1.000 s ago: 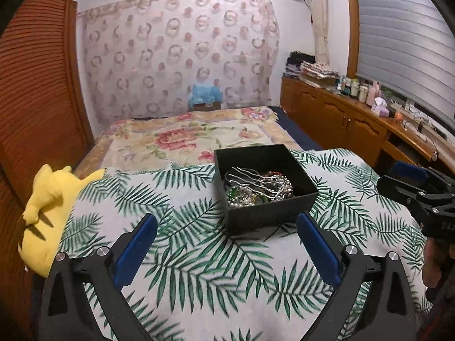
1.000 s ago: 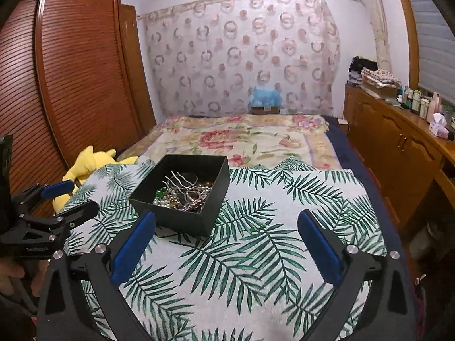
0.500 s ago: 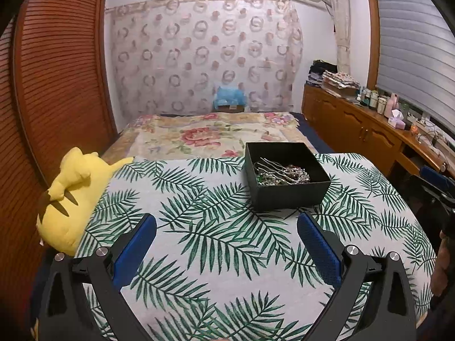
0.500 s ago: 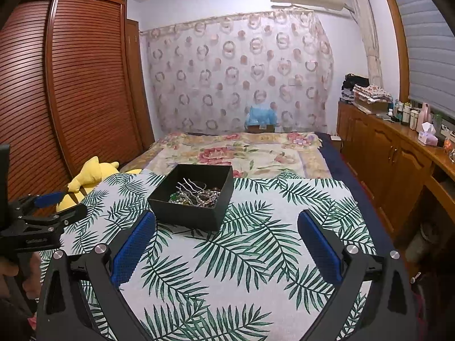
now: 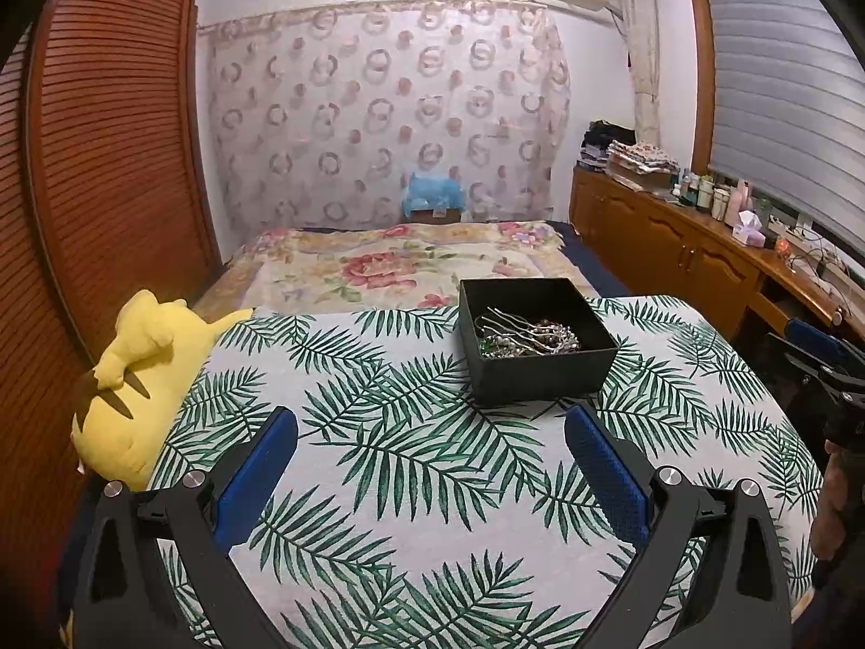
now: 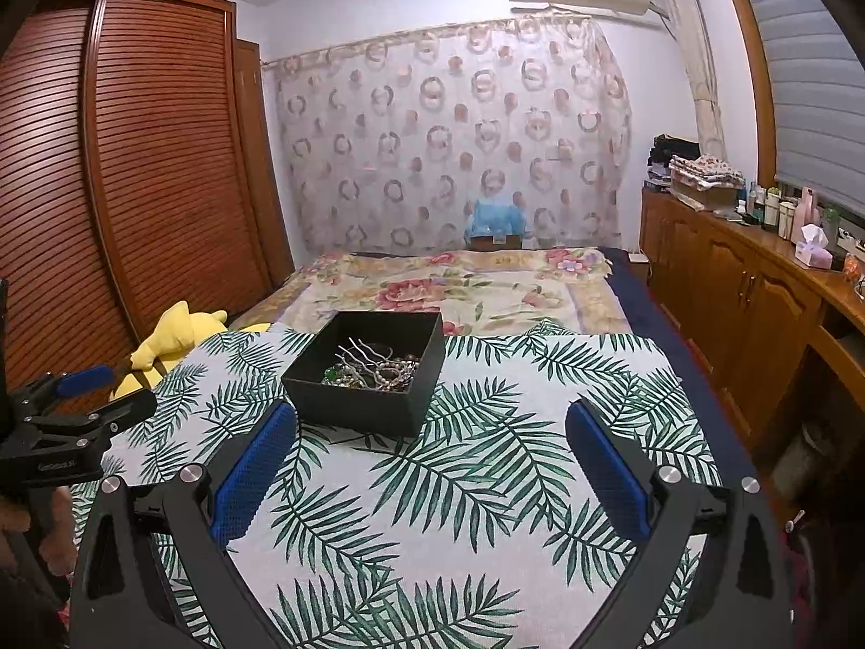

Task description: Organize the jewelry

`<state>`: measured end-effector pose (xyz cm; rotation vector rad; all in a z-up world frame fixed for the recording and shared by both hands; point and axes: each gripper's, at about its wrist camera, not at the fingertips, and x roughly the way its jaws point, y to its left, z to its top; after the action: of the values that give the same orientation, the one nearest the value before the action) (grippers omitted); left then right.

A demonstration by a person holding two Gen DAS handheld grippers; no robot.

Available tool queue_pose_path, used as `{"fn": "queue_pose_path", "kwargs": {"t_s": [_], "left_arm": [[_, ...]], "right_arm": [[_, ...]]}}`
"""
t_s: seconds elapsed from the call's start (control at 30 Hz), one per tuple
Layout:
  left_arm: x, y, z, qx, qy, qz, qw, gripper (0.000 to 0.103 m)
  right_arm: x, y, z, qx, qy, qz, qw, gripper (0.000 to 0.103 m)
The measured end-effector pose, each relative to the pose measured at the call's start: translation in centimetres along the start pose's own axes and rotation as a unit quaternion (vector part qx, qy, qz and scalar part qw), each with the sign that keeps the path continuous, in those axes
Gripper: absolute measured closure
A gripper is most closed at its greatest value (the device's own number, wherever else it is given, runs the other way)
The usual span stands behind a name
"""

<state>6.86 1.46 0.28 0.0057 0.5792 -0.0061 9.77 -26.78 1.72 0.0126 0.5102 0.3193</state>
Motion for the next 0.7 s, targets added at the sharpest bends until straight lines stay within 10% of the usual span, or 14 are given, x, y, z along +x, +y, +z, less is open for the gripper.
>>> {"fn": "queue_pose_path", "kwargs": {"t_s": [0.7], "left_arm": [[-0.33, -0.54, -0.31, 0.006, 0.002, -0.008, 1.0000, 0.007]], "right_arm": [[0.33, 0.14, -0.57, 0.004, 0.000, -0.003, 1.000, 0.003]]}}
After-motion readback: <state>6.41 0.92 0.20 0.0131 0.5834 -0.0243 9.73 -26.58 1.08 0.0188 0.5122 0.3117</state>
